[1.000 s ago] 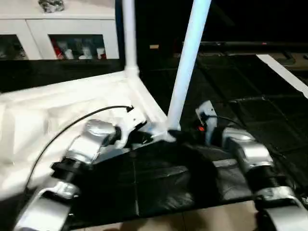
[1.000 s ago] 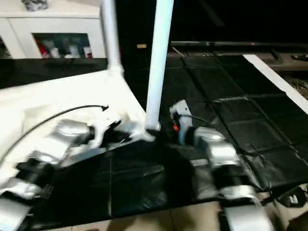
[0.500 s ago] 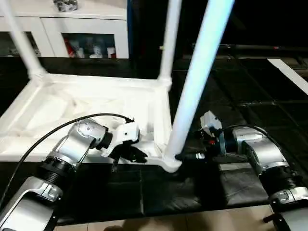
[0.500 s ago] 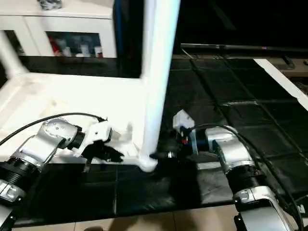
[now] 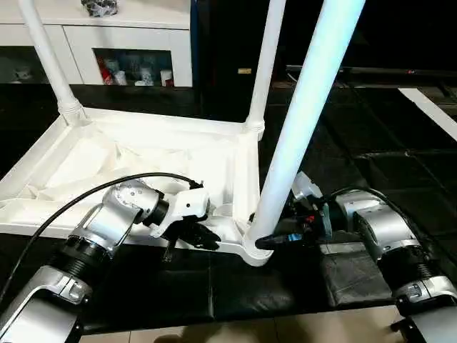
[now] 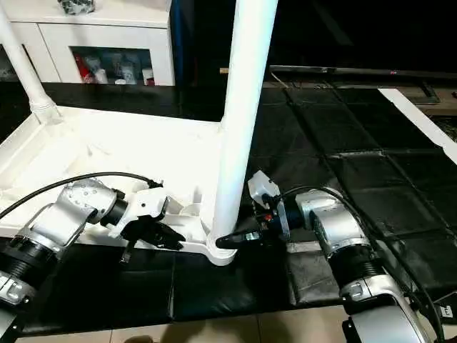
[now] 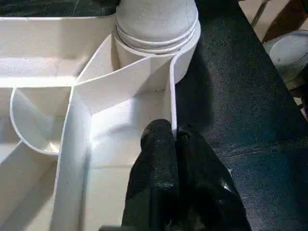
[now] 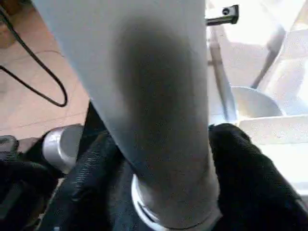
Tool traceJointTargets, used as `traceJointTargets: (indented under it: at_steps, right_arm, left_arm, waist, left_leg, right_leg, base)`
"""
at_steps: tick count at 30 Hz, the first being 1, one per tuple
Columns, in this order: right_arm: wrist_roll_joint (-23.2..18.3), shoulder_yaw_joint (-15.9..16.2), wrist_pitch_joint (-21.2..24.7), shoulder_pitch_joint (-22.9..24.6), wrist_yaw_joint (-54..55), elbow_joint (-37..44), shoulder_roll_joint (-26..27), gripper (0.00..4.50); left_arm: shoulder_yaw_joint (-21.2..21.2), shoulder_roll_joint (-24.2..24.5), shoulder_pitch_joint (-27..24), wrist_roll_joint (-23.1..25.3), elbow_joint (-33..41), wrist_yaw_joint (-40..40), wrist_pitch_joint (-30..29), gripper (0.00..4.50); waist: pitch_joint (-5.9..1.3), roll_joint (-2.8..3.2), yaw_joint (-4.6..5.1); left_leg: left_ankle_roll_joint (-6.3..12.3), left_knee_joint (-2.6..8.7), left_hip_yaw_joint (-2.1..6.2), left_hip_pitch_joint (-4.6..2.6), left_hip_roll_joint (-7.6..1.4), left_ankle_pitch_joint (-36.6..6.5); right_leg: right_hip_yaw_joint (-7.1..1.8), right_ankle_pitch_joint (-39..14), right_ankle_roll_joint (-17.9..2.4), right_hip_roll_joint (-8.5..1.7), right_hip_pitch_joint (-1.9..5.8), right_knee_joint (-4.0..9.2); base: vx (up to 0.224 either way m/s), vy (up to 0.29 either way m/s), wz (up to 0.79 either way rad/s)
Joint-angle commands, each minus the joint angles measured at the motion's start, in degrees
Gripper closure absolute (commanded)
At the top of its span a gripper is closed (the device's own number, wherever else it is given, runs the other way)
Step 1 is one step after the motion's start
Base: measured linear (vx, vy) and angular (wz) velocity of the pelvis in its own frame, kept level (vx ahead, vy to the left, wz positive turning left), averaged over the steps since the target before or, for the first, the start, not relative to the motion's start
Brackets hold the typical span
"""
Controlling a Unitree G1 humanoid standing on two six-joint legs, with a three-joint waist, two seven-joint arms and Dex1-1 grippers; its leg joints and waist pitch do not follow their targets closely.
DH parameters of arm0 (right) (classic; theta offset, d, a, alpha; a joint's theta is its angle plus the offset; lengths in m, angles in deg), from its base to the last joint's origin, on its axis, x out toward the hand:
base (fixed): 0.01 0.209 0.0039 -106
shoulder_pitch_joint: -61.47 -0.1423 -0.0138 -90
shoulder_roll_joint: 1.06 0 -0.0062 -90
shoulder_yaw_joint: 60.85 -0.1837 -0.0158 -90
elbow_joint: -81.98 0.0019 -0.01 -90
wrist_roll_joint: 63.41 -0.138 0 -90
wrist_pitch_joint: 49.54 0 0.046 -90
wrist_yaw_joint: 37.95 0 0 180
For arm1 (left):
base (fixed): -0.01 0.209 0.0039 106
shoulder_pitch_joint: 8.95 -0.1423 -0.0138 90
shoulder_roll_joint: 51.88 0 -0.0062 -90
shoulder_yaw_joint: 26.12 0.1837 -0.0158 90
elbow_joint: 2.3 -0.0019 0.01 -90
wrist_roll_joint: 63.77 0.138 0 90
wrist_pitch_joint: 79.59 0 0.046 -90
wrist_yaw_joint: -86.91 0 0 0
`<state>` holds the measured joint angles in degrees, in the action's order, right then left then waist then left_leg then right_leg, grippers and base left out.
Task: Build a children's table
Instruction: Rotate leg to tighten
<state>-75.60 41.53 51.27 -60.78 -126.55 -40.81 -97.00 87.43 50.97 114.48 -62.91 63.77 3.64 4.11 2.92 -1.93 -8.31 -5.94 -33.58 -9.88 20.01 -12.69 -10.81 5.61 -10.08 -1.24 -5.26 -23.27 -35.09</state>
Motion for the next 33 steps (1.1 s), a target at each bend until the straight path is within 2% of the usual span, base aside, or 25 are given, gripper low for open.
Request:
traceJointTargets:
  at_steps: [1, 2, 9, 12, 13, 15, 17, 21, 23, 25, 26, 27, 28, 30, 31, 33]
  right_arm:
    - [-0.6, 0.2, 0.3, -1.0, -0.3, 0.1, -0.3, 1.99]
    - [-0.6, 0.2, 0.5, -0.9, -0.5, 0.2, -0.3, 2.17]
    - [-1.0, -0.5, 1.9, 0.5, 0.4, 1.7, -0.3, 2.36]
    - [-0.9, -1.5, 2.9, 1.7, 4.2, 2.5, 0.1, 2.4]
    - [-1.1, -2.1, 3.8, 2.6, 6.9, 3.4, 1.2, 2.4]
    - [-0.8, -3.5, 5.9, 3.4, 13.8, 4.4, 3.9, 2.43]
    - [0.0, -4.5, 6.5, 3.2, 19.5, 3.8, 6.1, 2.45]
    - [1.2, -7.6, 8.8, 1.4, 33.9, 0.3, 11.9, 2.47]
    - [1.4, -9.1, 9.6, 0.0, 41.0, -1.8, 15.3, 2.49]
    - [1.9, -10.2, 10.1, -1.4, 47.3, -3.6, 18.4, 2.5]
    - [1.9, -10.2, 10.1, -1.4, 47.5, -3.7, 18.5, 2.5]
    - [2.0, -11.2, 10.4, -2.3, 50.6, -4.5, 20.4, 2.5]
    - [1.9, -12.2, 9.8, -3.7, 53.4, -6.2, 22.6, 2.5]
    - [2.4, -12.2, 8.0, -4.7, 54.3, -8.0, 23.5, 2.5]
    - [2.3, -12.4, 7.7, -5.0, 54.5, -8.7, 23.7, 2.16]
    - [2.0, -13.0, 7.7, -5.4, 54.6, -9.5, 23.6, 1.82]
  left_arm:
    - [2.8, -0.4, -0.7, 0.2, 1.7, -2.6, 0.4, 4.5]
    - [2.8, -0.4, -0.8, 0.2, 1.6, -2.6, 0.4, 4.5]
    - [1.6, -1.1, -1.1, -0.3, 1.4, -0.5, -1.1, 4.5]
    - [0.2, -2.7, -1.1, -0.1, 0.9, 3.7, -3.3, 4.5]
    - [-0.7, -4.1, -1.0, 0.0, 0.6, 6.9, -5.2, 4.5]
    - [-2.4, -6.9, -0.6, 0.1, 0.2, 12.5, -8.9, 4.5]
    - [-3.8, -8.7, -0.2, -0.3, 0.2, 15.5, -11.5, 4.5]
    - [-8.2, -14.2, 1.6, -2.3, -0.1, 24.4, -17.9, 4.5]
    - [-11.2, -17.9, 2.9, -3.7, -0.4, 30.1, -21.1, 4.5]
    - [-13.7, -21.6, 4.0, -4.8, -0.5, 35.2, -23.3, 4.5]
    - [-13.7, -21.7, 4.0, -4.8, -0.5, 35.3, -23.4, 4.5]
    - [-14.8, -23.9, 4.3, -5.3, -0.1, 37.4, -24.4, 4.5]
    - [-15.5, -26.7, 4.4, -5.8, 0.6, 39.2, -26.0, 4.5]
    - [-14.2, -27.5, 4.1, -4.7, 1.0, 39.4, -26.3, 4.5]
    - [-13.6, -27.5, 3.9, -4.2, 1.2, 39.3, -26.3, 4.5]
    - [-13.6, -26.8, 3.7, -3.6, 1.3, 39.2, -26.4, 4.5]
  waist:
    - [-3.8, 0.23, 0.3]
    - [-3.82, 0.32, 0.29]
    - [-3.82, 0.4, 0.29]
    - [-3.67, 0.35, 0.28]
    - [-3.57, 0.52, 0.39]
    - [-3.34, 0.27, 0.38]
    - [-3.36, 0.1, 0.8]
    - [-3.4, -0.06, 2.3]
    - [-3.44, -0.03, 3.41]
    - [-3.7, -0.05, 3.63]
    - [-3.77, -0.04, 3.71]
    - [-3.97, -0.25, 4.03]
    - [-4.03, -0.2, 4.21]
    - [-4.02, -0.15, 4.34]
    - [-4.15, -0.06, 4.34]
    - [-4.17, 0.1, 4.36]
  left_leg:
    - [1.93, 3.92, -0.33, -0.09, -0.98, -9.5]
    - [1.86, 3.91, -0.33, -0.13, -0.98, -9.5]
    - [1.5, 3.91, -0.32, -0.16, -0.97, -9.7]
    - [1.27, 3.97, -0.31, -0.22, -0.91, -10.8]
    - [0.96, 4.09, -0.25, -0.17, -0.9, -11.4]
    - [0.48, 4.15, -0.27, -0.62, -0.86, -13.0]
    - [-0.38, 4.36, 0.04, -0.2, -0.59, -13.0]
    - [-0.92, 4.25, 0.3, 0.19, -0.15, -13.3]
    - [-0.73, 4.24, 0.33, 0.57, -0.15, -11.7]
    - [-0.12, 4.03, 0.23, 0.62, -0.06, -10.6]
    - [0.02, 4.02, 0.24, 0.57, -0.13, -10.2]
    - [0.39, 3.91, 0.22, 0.8, -0.1, -8.8]
    - [0.78, 3.81, 0.09, 0.73, -0.11, -7.3]
    - [1.64, 3.73, 0.02, 0.81, -0.02, -6.3]
    - [2.44, 3.58, -0.06, 0.76, -0.03, -5.3]
    - [3.3, 3.53, -0.11, 0.72, -0.11, -4.5]
  right_leg:
    - [-2.96, -11.0, -12.3, -3.14, 3.25, 3.52]
    - [-2.96, -11.0, -12.3, -3.13, 3.23, 3.5]
    - [-2.99, -11.2, -12.2, -3.1, 3.26, 3.52]
    - [-2.95, -12.9, -11.7, -3.09, 3.19, 3.81]
    - [-2.95, -14.5, -11.2, -3.09, 3.23, 3.97]
    - [-2.98, -18.3, -10.0, -3.18, 2.91, 4.59]
    - [-2.79, -23.3, -7.7, -3.36, 3.18, 5.03]
    - [-2.42, -27.4, -5.4, -3.32, 3.23, 5.57]
    - [-2.46, -24.7, -6.2, -3.12, 3.19, 5.23]
    - [-2.49, -22.2, -6.7, -3.08, 3.27, 5.13]
    - [-2.52, -20.9, -7.2, -3.01, 3.23, 5.0]
    - [-2.56, -17.6, -8.2, -2.92, 3.42, 4.59]
    - [-2.63, -14.4, -9.3, -2.82, 3.37, 4.27]
    - [-2.63, -12.0, -10.4, -2.75, 3.48, 4.12]
    - [-2.73, -9.5, -11.1, -2.74, 3.49, 3.88]
    - [-2.78, -6.6, -12.3, -2.72, 3.55, 3.58]
  base:
    - [0.0, 0.0, 0.0]
    - [0.0, 0.0, 0.0]
    - [0.0, 0.0, 0.0]
    - [0.0, 0.0, 0.0]
    - [0.0, 0.0, 0.0]
    - [0.0, 0.0, 0.0]
    - [0.0, 0.0, 0.0]
    - [0.0, 0.0, 0.0]
    - [0.0, 0.0, 0.0]
    - [0.0, 0.0, 0.0]
    - [0.0, 0.0, 0.0]
    - [0.0, 0.0, 0.0]
    - [0.0, 0.0, 0.0]
    - [0.0, 0.0, 0.0]
    - [0.0, 0.0, 0.0]
    - [0.0, 0.0, 0.0]
